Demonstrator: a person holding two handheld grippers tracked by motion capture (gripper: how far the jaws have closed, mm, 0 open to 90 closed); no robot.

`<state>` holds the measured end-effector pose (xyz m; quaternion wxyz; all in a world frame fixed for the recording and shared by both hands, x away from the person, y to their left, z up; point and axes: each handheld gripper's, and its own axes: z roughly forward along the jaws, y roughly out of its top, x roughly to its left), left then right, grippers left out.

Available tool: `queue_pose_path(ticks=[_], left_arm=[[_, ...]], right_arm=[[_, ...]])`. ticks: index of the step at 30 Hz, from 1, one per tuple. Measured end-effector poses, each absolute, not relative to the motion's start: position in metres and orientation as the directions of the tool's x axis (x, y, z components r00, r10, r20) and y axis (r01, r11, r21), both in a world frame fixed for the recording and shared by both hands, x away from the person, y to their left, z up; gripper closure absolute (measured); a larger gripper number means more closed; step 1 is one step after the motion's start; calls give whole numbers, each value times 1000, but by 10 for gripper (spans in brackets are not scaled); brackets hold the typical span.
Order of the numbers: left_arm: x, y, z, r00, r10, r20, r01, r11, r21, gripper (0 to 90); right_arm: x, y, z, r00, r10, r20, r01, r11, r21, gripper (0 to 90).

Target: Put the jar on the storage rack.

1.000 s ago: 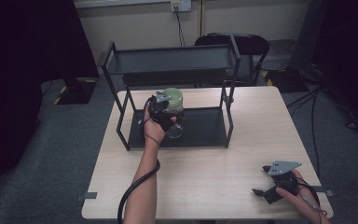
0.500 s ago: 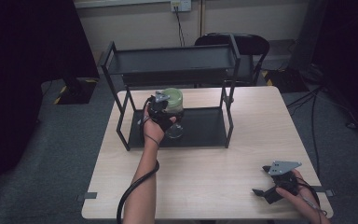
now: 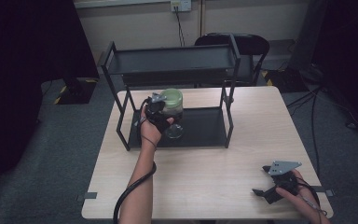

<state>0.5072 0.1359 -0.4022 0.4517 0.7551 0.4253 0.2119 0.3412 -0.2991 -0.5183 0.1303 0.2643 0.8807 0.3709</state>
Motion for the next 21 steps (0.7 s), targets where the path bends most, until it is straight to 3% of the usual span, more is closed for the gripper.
queue_pose_path(ticks=[21], left_arm=[[491, 150, -409, 553, 829, -83, 463, -223, 858, 40]], right_arm=[[341, -299, -518, -826, 562, -34, 369, 585, 722, 0]])
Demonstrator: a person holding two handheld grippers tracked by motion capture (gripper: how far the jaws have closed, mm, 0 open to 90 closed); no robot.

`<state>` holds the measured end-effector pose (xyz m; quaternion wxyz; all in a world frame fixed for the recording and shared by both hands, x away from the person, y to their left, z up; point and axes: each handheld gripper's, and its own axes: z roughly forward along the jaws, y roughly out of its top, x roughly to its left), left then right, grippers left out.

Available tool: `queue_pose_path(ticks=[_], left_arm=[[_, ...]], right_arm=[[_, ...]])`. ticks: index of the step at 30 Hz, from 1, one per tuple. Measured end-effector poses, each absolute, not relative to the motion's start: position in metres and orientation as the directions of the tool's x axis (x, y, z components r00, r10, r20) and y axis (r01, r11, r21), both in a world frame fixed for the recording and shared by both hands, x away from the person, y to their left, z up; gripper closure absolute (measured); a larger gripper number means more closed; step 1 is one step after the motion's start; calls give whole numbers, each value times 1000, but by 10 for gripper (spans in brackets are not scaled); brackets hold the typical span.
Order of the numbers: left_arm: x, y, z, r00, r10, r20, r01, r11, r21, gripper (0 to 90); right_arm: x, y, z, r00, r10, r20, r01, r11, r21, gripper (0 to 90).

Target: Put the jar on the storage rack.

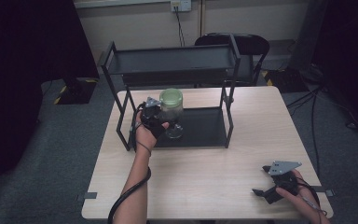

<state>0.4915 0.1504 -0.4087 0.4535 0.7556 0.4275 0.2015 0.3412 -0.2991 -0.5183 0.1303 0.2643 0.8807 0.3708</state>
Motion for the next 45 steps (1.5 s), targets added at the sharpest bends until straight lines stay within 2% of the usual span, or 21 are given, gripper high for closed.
queue_pose_path(ticks=[45], left_arm=[[445, 178, -429, 602, 790, -112, 476, -243, 845, 41]], right_arm=[[341, -299, -518, -826, 562, -33, 369, 585, 722, 0]])
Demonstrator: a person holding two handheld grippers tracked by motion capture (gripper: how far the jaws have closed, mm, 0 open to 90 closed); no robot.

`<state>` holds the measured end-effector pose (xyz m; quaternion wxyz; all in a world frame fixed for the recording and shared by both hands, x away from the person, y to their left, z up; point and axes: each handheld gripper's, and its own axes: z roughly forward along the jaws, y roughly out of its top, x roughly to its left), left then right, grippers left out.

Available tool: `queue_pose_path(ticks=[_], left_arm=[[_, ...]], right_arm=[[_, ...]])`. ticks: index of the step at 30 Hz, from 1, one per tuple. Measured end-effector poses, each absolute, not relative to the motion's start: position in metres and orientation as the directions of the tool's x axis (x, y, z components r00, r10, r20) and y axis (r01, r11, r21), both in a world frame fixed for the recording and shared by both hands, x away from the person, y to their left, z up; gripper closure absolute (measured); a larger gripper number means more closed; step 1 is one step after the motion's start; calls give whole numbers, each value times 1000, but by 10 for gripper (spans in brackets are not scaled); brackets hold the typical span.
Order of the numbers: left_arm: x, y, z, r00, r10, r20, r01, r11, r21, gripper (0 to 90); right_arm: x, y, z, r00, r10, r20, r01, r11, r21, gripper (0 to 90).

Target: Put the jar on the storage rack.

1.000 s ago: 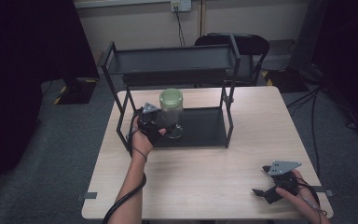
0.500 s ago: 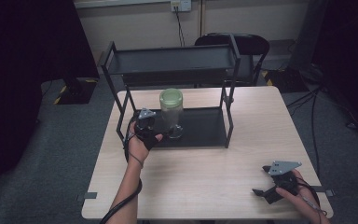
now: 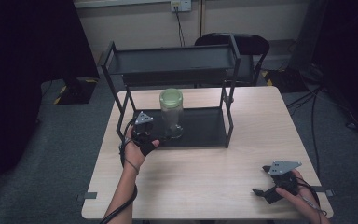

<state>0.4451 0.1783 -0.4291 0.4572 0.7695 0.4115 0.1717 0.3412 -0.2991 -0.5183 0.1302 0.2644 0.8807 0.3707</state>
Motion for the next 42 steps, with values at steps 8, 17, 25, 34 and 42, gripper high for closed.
queue_pose_path(ticks=[8, 17, 25, 34, 42], left_arm=[[439, 182, -434, 607, 786, -118, 480, -244, 843, 41], [429, 188, -442, 614, 779, -127, 489, -249, 836, 41], [423, 195, -451, 609, 783, -130, 502, -253, 827, 41], [417, 199, -454, 613, 780, -130, 503, -258, 825, 41], [411, 204, -457, 611, 780, -134, 509, -257, 821, 41]], right_arm=[[341, -299, -518, -826, 562, -34, 369, 585, 722, 0], [341, -299, -518, -826, 562, -34, 369, 586, 722, 0], [341, -299, -518, -826, 562, -33, 369, 586, 722, 0], [341, -299, -518, -826, 562, -34, 369, 585, 722, 0], [341, -299, -518, -826, 562, -33, 369, 585, 722, 0]])
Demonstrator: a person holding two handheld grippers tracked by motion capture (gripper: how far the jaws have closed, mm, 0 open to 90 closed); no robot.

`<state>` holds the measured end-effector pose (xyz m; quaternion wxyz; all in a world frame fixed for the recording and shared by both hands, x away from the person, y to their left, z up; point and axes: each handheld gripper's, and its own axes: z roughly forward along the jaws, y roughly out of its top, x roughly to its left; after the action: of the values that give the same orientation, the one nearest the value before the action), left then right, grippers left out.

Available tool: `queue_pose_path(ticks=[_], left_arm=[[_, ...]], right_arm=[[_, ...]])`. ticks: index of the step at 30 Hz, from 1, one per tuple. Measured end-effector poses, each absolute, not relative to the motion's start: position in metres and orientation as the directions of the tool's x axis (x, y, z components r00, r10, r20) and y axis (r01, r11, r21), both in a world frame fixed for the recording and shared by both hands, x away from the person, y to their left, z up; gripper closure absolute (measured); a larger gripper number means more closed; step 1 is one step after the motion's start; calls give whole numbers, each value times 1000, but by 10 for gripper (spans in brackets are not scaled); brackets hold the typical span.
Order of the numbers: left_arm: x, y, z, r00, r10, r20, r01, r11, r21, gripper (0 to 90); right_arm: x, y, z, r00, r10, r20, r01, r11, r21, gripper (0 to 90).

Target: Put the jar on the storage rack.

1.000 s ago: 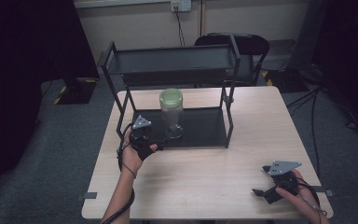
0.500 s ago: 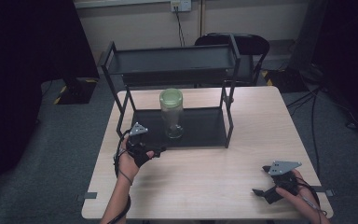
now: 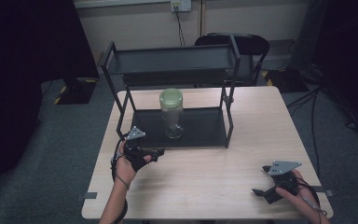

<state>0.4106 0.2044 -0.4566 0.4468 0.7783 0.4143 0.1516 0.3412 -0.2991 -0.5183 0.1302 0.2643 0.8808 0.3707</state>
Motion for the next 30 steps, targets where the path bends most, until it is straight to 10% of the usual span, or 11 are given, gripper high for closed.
queue_pose_path(ticks=[30], left_arm=[[389, 223, -476, 601, 783, -160, 540, -251, 804, 40]], right_arm=[[341, -299, -518, -826, 562, -34, 369, 585, 722, 0]])
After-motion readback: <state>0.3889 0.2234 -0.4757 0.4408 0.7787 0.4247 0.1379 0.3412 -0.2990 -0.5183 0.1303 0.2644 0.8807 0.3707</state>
